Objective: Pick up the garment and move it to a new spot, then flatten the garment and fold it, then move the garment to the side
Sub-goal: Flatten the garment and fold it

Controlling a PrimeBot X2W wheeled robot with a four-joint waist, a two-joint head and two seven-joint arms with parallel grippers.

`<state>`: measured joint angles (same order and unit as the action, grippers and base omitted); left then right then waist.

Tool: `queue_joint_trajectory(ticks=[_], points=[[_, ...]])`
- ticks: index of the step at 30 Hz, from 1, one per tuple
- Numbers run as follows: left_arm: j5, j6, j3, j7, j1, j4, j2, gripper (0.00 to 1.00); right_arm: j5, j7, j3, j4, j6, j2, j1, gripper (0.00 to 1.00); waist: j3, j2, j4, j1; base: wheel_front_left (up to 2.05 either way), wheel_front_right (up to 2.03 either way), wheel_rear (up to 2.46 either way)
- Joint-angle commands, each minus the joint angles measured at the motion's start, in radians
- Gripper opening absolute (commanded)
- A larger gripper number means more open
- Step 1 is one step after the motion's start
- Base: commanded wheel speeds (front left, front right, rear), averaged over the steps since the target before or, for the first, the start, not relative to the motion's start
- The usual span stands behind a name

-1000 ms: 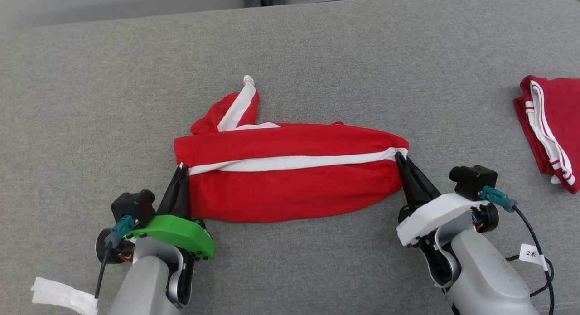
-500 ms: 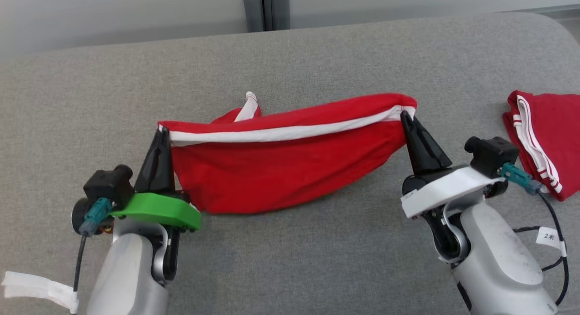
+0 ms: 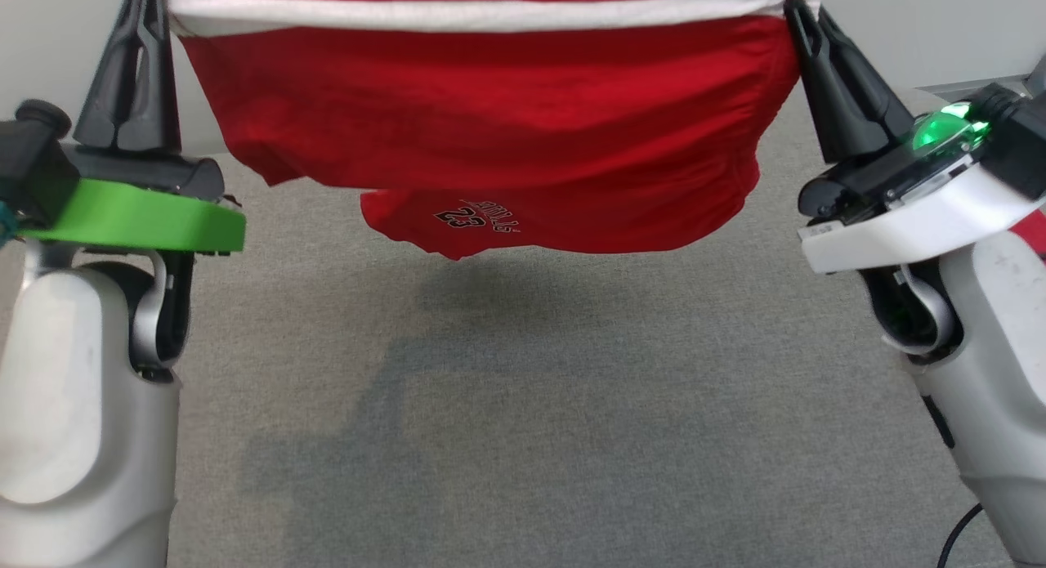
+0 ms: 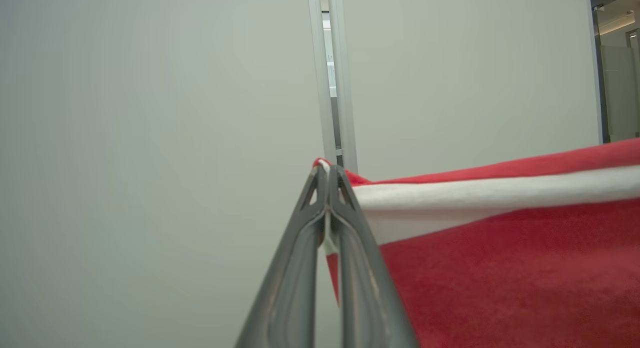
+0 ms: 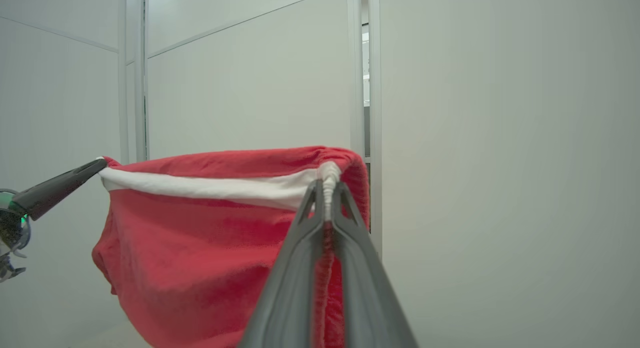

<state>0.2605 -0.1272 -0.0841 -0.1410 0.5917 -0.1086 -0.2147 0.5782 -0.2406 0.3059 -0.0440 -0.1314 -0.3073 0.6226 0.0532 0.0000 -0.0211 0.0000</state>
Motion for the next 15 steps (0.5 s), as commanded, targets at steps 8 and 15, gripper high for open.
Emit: queue_joint_trajectory(ticks=[8, 15], points=[[0.013, 0.015, -0.018, 0.138, 0.113, 0.008, -0.014, 0.00, 0.048, 0.113, 0.024, -0.023, 0.002, -0.068, 0.152, 0.00, 0.123, 0.0000, -0.009, 0.0000, 0.00, 0.00, 0.00], [0.002, 0.032, -0.044, 0.128, 0.256, -0.134, 0.027, 0.00, 0.042, 0.110, 0.085, -0.196, 0.002, -0.055, 0.321, 0.00, 0.278, 0.0000, -0.005, 0.0000, 0.00, 0.00, 0.00]])
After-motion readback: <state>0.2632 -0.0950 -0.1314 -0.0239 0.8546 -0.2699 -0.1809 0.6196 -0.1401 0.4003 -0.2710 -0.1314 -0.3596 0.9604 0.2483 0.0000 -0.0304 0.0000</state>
